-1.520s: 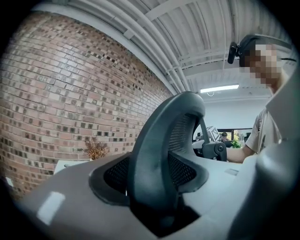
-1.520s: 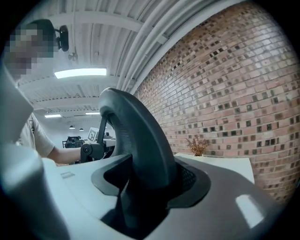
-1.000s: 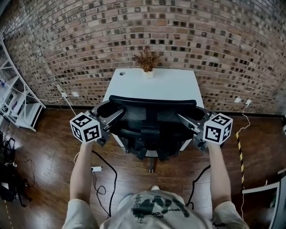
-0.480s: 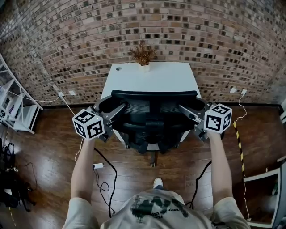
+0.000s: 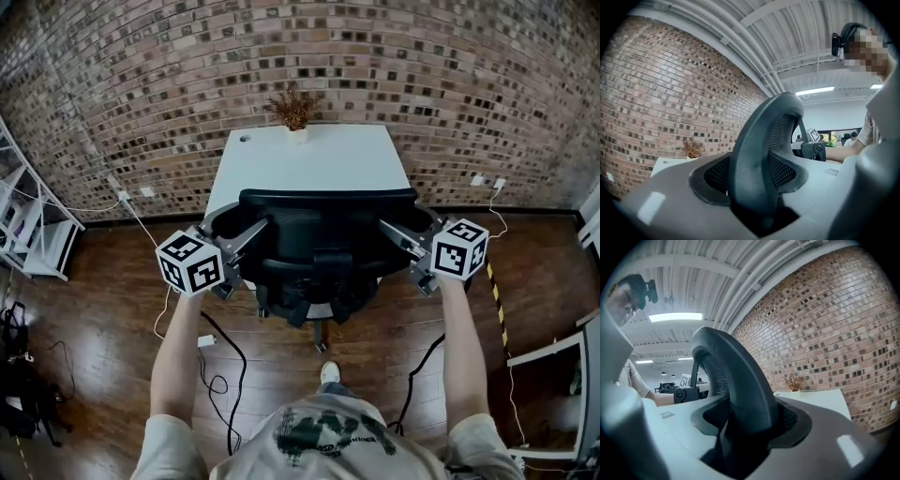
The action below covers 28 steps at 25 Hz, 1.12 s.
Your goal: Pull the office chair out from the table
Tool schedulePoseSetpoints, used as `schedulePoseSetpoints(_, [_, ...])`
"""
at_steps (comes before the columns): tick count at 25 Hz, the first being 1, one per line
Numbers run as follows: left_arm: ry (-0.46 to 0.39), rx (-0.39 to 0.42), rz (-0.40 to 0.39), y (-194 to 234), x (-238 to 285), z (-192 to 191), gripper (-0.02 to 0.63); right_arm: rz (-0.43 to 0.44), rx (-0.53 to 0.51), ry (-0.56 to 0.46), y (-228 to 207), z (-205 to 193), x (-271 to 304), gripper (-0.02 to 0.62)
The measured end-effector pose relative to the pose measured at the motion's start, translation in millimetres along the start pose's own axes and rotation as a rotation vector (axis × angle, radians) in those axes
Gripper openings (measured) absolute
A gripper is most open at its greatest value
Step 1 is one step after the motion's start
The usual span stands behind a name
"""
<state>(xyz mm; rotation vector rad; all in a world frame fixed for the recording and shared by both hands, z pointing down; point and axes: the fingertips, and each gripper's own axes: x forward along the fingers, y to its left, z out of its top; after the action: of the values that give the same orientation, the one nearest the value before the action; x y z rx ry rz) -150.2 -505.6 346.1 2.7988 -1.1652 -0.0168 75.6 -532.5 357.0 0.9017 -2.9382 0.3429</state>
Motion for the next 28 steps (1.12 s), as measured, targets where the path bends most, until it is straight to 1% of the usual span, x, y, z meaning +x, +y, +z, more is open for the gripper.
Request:
schedulePoseSetpoints(4, [-0.004,0.002,0.004,-15.5,-22.0,-2.5,0.258,-0.002,0.001,0.001,23.6,-6.0,-11.4,0.253])
schedulePoseSetpoints(10, [0.011,-0.004,0.021,-27.6,-58.4,-7.4,0.262,0.000,0.020,0.015,64.7,-20.1,-19.8,0.250])
schedulePoseSetpoints(18, [0.005,-0.008,0.016,-48.7,-97.3,-7.2,0.262,-0.016,0.022,0.014,111.0,-26.6,-35.8,0.250])
schedulePoseSetpoints(28, [-0.012,-0.003,0.027,-96.6,-137.4,-15.4,0.262,-0.006,0.012,0.004,156.9,-41.4,-74.8,0.249])
